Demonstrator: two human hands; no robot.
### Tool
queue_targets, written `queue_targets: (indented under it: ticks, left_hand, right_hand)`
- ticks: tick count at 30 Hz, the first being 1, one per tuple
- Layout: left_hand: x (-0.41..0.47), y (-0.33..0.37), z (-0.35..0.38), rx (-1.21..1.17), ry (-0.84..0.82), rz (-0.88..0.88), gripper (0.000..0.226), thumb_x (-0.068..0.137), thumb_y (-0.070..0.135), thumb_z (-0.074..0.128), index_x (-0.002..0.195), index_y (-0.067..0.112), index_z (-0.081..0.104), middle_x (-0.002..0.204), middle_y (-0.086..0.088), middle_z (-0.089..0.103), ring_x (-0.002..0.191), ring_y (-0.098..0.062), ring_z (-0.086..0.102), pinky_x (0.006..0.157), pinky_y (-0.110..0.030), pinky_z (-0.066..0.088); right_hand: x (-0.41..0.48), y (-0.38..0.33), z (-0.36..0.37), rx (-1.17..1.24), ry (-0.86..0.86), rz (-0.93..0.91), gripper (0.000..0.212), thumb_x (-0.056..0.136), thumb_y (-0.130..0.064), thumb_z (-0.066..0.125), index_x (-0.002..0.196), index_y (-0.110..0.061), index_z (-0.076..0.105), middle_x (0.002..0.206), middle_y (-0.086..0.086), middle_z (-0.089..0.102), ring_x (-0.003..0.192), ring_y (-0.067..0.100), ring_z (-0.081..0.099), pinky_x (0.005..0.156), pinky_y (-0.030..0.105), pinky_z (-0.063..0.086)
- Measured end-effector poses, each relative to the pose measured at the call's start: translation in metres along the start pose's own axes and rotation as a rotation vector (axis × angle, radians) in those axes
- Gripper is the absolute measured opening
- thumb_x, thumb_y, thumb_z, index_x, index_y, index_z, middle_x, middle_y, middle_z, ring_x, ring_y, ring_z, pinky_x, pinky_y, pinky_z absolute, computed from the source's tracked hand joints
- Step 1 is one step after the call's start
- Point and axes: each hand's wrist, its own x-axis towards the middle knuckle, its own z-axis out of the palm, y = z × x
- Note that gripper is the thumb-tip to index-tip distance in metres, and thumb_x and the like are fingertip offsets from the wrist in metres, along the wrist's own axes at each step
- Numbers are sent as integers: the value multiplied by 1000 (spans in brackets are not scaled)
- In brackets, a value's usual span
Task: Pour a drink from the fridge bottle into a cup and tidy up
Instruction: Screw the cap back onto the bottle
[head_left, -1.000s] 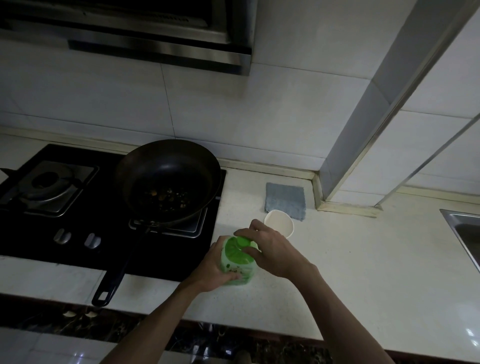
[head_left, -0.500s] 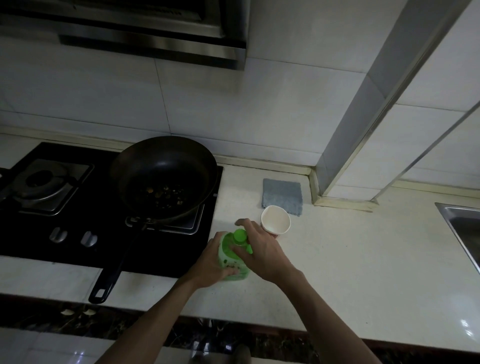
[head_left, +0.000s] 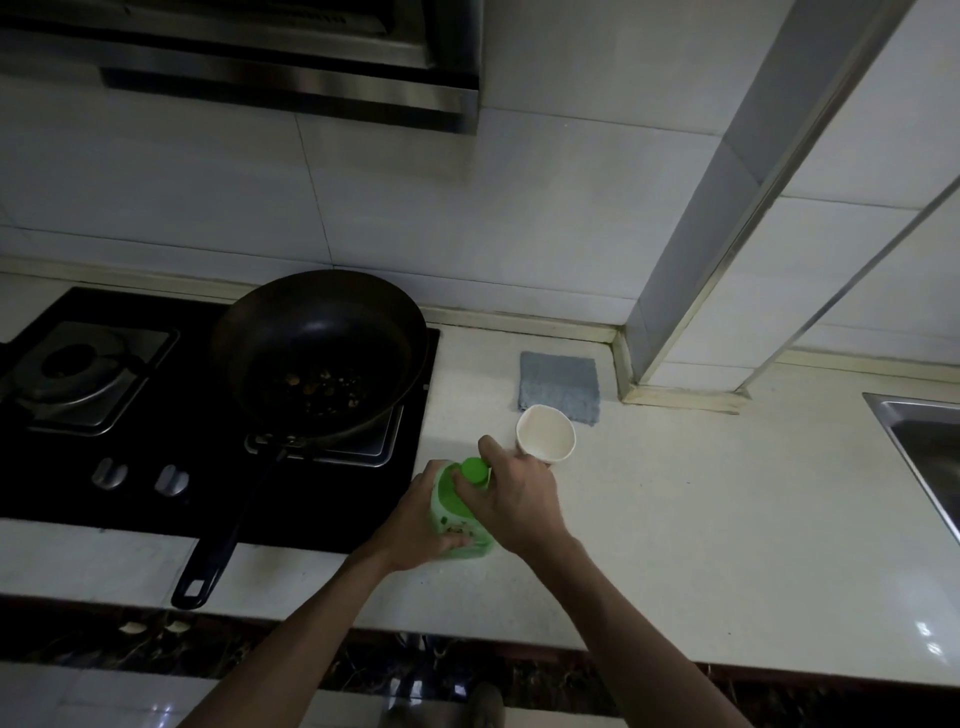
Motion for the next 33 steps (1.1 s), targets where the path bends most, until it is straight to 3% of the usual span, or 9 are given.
queue_targets:
  ticks: [3, 7, 11, 19, 24, 27, 29, 31, 33]
  left_hand:
    - [0, 0, 0, -13, -6, -10, 80, 59, 26, 88, 120, 43, 39, 122, 3, 53, 110, -12, 61, 87, -38, 57]
    - [0, -1, 0, -10, -2, -31, 81, 58, 30, 87, 122, 41, 38, 121, 2, 53, 110, -13, 60, 87, -41, 57]
    - [0, -1, 0, -19, 8, -34, 81, 58, 31, 88, 120, 45, 39, 120, 1, 54, 110, -14, 60, 87, -44, 57]
    - [0, -3, -1, -11, -3, -34, 77, 56, 37, 88, 117, 46, 41, 123, -1, 52, 111, -17, 60, 87, -47, 56]
    - [0, -4, 2, -8, -12, -31, 79, 57, 34, 88, 120, 38, 41, 123, 1, 53, 110, -16, 61, 85, -47, 57]
    - [0, -3, 2, -16, -15, -39, 80, 57, 35, 88, 120, 37, 40, 124, 0, 53, 111, -15, 60, 86, -46, 57]
    - [0, -4, 2, -20, -10, -49, 81, 56, 38, 89, 121, 38, 40, 125, -1, 52, 111, -16, 60, 86, -45, 57]
    - [0, -5, 2, -18, -9, -56, 82, 56, 40, 89, 122, 41, 40, 125, -1, 52, 112, -16, 60, 87, -46, 57]
    - [0, -5, 1, -13, -11, -55, 82, 56, 41, 90, 121, 42, 41, 125, -2, 52, 112, -17, 59, 87, -45, 57]
  right_hand:
    - [3, 0, 4, -70, 21, 19, 37, 89, -51, 60, 85, -22, 38, 66, -1, 57, 56, 19, 50, 54, 28, 38]
    - [2, 13, -11, 72, -123, -170, 34, 93, -42, 57, 118, -20, 51, 108, 1, 64, 86, 18, 60, 70, 35, 51]
    - [0, 28, -13, 105, -164, -279, 42, 98, -29, 54, 139, -22, 49, 106, 0, 60, 90, 14, 57, 73, 28, 49]
    - [2, 27, 0, 426, -12, -74, 27, 78, -23, 80, 103, -19, 71, 67, -12, 53, 60, 6, 47, 61, 17, 40]
    - [-5, 12, 17, 504, 143, 82, 35, 73, -21, 83, 74, -16, 49, 56, -9, 46, 56, 6, 47, 49, 24, 41]
    - [-3, 17, 13, 424, 79, 27, 30, 77, -34, 77, 84, -21, 51, 71, -15, 51, 67, 6, 52, 59, 32, 50]
    - [-2, 28, 5, 377, -67, -90, 32, 83, -43, 67, 108, -25, 57, 91, -9, 55, 82, 7, 54, 72, 34, 51]
    - [-1, 37, -1, 363, -192, -166, 42, 90, -40, 60, 129, -27, 55, 99, -7, 52, 88, 5, 51, 77, 25, 48]
    - [1, 37, -3, 386, -170, -207, 36, 92, -35, 59, 126, -23, 59, 96, -8, 52, 84, 1, 49, 73, 17, 43]
